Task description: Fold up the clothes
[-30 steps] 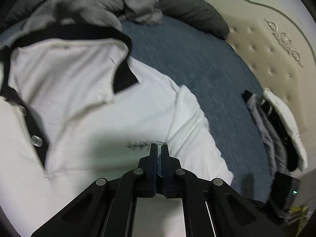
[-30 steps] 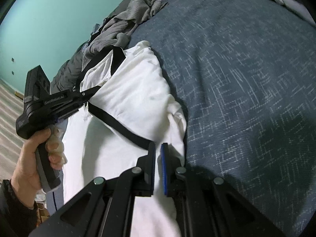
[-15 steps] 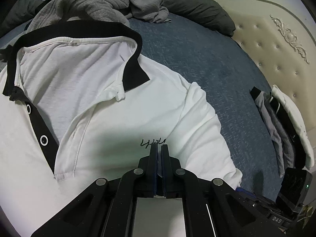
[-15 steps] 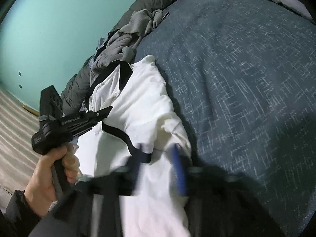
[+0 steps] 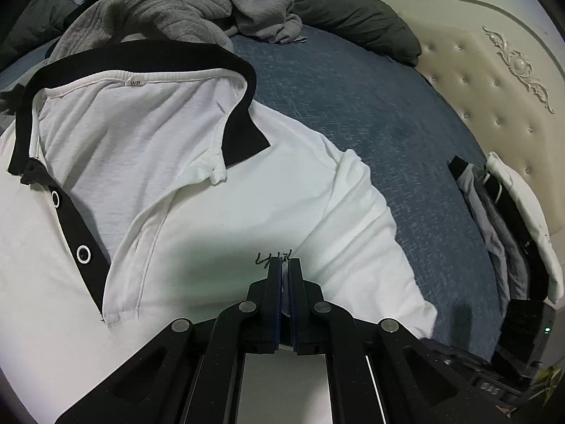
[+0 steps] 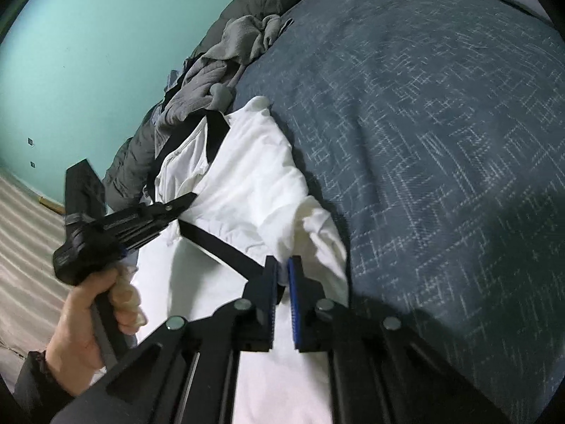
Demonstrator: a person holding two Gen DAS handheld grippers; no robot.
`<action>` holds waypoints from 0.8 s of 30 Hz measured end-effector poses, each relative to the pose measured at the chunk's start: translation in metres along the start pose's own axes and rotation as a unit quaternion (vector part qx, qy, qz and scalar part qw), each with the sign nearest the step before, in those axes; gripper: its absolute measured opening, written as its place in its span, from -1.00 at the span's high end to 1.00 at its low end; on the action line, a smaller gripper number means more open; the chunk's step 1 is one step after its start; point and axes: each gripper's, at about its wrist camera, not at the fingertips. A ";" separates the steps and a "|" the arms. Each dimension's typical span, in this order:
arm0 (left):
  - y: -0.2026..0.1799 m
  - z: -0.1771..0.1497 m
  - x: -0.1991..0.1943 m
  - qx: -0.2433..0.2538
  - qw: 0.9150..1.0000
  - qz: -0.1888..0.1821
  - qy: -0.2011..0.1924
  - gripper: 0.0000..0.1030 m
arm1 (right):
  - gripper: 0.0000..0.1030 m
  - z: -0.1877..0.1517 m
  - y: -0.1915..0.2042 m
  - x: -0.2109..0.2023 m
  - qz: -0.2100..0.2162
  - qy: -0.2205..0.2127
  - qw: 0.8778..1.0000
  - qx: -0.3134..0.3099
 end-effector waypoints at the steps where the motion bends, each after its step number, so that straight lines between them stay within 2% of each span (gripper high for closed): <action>1: 0.000 -0.001 0.002 -0.002 1.000 0.002 0.001 0.93 | 0.88 -0.002 0.001 0.002 -0.002 0.007 1.000 -0.003; 5: 0.001 -0.003 0.008 -0.003 1.000 0.017 0.007 0.93 | 0.88 -0.007 0.001 0.015 -0.008 0.030 0.999 -0.009; 9: -0.002 -0.006 0.004 0.001 1.000 0.015 0.010 0.89 | 0.88 -0.004 0.005 0.012 -0.014 0.025 0.999 -0.019; 15: 0.002 -0.015 -0.021 0.000 1.000 0.012 -0.016 0.84 | 0.88 -0.002 0.006 0.014 -0.015 0.022 1.000 -0.014; 20: -0.006 -0.026 -0.025 0.036 0.999 0.024 -0.010 0.84 | 0.83 -0.005 0.006 0.011 -0.023 0.021 0.999 -0.023; 24: -0.014 -0.034 -0.008 0.067 0.996 0.050 0.015 0.84 | 0.83 -0.005 0.008 0.012 -0.033 0.023 0.999 -0.033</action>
Point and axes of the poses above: each gripper's, at about its wrist camera, not at the fingertips, and x roughly the way its jaws point, y to its left, z to its top, and after that the axes turned 5 degrees about x, right-handed
